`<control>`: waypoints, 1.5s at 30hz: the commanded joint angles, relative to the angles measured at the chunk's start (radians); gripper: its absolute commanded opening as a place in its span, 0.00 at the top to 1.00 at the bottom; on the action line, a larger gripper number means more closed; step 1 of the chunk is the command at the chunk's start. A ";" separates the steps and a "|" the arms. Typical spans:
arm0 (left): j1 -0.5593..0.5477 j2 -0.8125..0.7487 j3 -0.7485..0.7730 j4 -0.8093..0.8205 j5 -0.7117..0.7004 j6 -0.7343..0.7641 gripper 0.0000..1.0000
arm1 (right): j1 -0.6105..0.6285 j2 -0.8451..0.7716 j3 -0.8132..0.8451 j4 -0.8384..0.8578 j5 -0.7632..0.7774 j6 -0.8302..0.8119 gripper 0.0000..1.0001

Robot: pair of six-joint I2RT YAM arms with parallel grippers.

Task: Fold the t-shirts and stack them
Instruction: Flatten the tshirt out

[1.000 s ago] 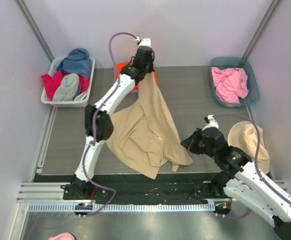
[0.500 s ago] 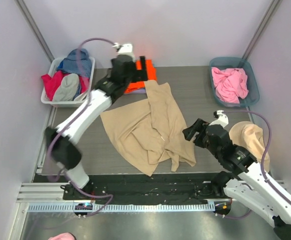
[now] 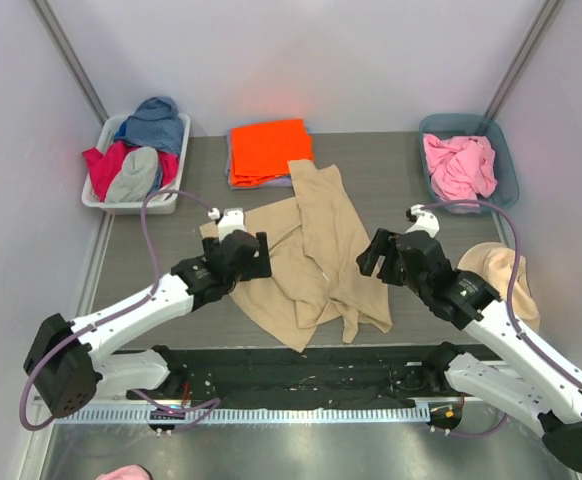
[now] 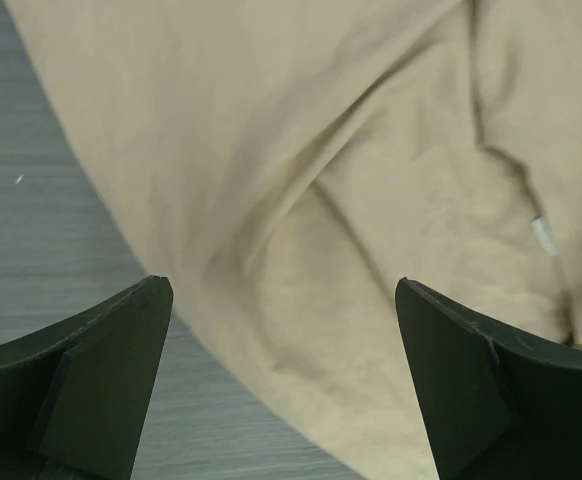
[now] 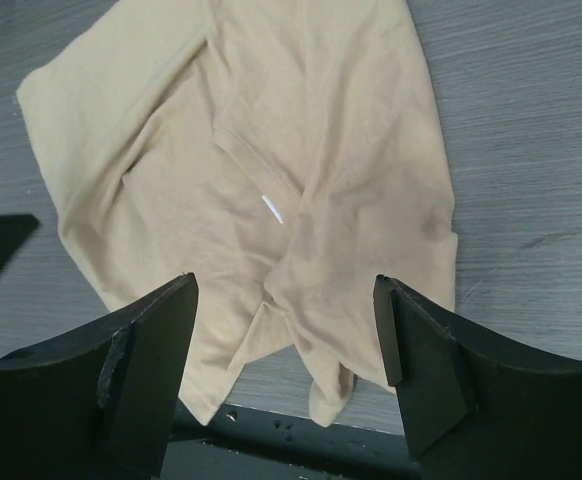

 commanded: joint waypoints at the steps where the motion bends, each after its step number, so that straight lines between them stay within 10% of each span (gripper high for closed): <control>1: -0.015 -0.022 -0.030 -0.027 -0.099 -0.122 0.00 | -0.001 -0.067 0.000 -0.002 -0.020 -0.001 0.21; 22: -0.019 0.320 0.002 -0.018 -0.199 -0.086 0.05 | 0.001 -0.126 -0.049 -0.033 -0.049 -0.001 0.21; 28: -0.016 0.391 0.008 -0.006 -0.206 -0.087 0.34 | 0.001 -0.124 -0.054 -0.026 -0.054 -0.004 0.22; 35: -0.013 0.480 0.032 -0.026 -0.208 -0.092 0.96 | -0.001 -0.119 -0.055 -0.020 -0.055 -0.004 0.22; 45: 0.168 0.480 0.233 -0.061 -0.232 0.115 1.00 | -0.001 -0.118 -0.055 -0.020 -0.061 0.001 0.21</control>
